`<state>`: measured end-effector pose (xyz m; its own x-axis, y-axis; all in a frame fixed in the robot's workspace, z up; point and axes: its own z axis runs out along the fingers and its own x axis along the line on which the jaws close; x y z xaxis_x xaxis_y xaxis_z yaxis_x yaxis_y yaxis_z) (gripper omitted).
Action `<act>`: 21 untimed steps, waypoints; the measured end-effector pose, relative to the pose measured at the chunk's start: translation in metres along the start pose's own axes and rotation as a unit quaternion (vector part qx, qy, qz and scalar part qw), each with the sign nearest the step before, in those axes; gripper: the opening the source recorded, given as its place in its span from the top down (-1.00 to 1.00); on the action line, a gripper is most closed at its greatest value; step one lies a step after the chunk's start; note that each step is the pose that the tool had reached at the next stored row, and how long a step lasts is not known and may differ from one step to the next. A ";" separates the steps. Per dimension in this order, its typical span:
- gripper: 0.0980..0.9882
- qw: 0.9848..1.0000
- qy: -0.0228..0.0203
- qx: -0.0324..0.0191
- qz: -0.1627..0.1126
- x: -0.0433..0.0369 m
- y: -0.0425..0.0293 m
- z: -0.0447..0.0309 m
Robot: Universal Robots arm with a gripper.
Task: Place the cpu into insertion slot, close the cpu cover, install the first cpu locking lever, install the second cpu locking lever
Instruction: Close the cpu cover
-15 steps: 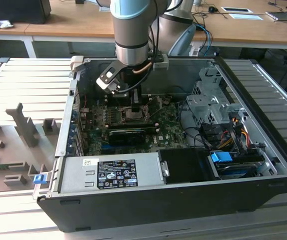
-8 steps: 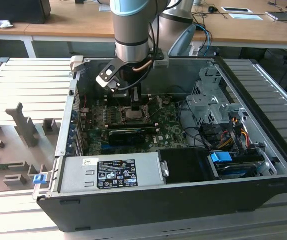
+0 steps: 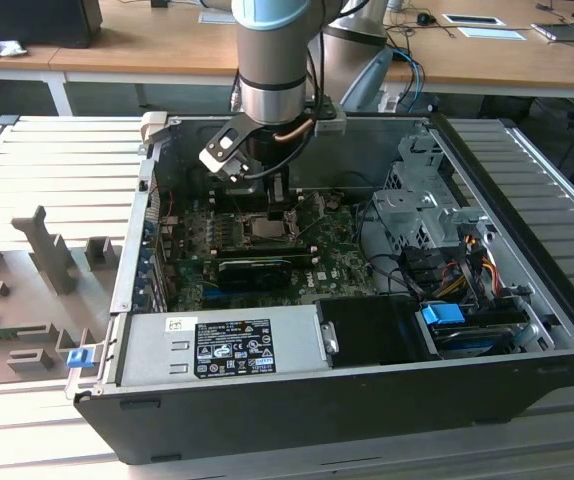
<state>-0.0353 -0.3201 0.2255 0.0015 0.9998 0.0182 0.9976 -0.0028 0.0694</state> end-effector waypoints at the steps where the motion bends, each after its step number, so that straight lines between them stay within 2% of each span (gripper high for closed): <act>1: 0.98 1.000 0.000 0.000 0.000 0.0000 0.0000 -0.0003; 4: 0.98 1.000 0.000 0.000 0.000 0.0001 0.0003 -0.0036; 7: 0.98 1.000 0.000 0.000 0.000 0.0003 0.0007 -0.0103; 21: 0.98 1.000 -0.003 0.000 0.000 0.0010 0.0011 -0.0155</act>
<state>-0.0353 -0.3194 0.2410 0.0015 0.9999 0.0119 0.9976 -0.0023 0.0694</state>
